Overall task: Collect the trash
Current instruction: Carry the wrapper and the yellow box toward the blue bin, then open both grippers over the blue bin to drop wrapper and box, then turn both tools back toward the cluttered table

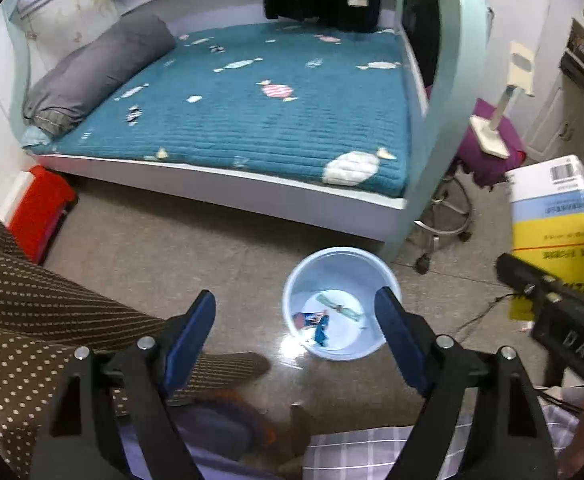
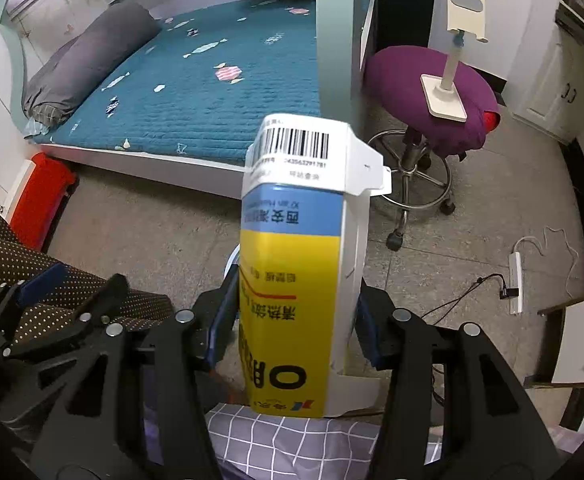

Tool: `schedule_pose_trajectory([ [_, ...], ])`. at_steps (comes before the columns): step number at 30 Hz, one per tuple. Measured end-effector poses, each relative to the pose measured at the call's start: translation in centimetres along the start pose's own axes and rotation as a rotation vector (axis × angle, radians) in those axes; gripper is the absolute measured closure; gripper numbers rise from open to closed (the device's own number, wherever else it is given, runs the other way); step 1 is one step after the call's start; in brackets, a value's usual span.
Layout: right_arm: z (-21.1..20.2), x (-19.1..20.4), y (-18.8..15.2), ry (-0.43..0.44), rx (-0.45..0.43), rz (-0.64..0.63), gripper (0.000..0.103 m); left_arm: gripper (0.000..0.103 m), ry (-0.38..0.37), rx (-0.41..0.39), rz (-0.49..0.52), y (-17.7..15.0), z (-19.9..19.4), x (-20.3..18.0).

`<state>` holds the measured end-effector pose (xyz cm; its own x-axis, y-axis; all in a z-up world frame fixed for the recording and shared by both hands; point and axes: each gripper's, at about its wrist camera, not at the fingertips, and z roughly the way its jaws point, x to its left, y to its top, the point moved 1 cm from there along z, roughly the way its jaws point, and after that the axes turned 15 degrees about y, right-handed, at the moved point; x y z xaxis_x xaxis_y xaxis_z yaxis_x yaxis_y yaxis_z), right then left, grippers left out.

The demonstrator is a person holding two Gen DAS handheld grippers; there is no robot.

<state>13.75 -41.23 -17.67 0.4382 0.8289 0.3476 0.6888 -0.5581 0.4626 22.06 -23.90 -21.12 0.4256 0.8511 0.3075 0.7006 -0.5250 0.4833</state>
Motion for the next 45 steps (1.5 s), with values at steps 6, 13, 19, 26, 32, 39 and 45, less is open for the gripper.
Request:
schedule_pose_trajectory([
  [6,1.3,1.8,0.2,0.028,0.025,-0.043,0.052,0.023,0.009,0.038,-0.063,-0.3,1.0,2.6],
  [13,2.1,3.0,1.2,0.008,0.017,-0.068,0.018,0.023,0.042,0.038,-0.126,-0.5,0.9,5.6],
  [19,2.7,3.4,0.3,0.012,0.061,-0.101,0.018,0.023,0.048,0.028,-0.142,-0.6,0.5,6.6],
  [26,2.3,4.0,-0.7,0.022,0.074,-0.109,0.018,0.023,0.051,0.022,-0.136,-1.0,0.0,6.7],
  [32,1.2,5.0,-1.0,0.034,0.056,-0.125,0.018,0.023,0.057,-0.007,-0.156,-1.4,-1.3,7.2],
  [39,0.0,6.5,-1.0,0.057,0.03,-0.154,0.018,0.023,0.068,-0.054,-0.174,-1.9,-3.5,8.4],
  [45,-0.9,8.9,-1.3,0.1,0.011,-0.195,0.018,0.022,0.092,-0.092,-0.209,-2.6,-5.5,10.1],
])
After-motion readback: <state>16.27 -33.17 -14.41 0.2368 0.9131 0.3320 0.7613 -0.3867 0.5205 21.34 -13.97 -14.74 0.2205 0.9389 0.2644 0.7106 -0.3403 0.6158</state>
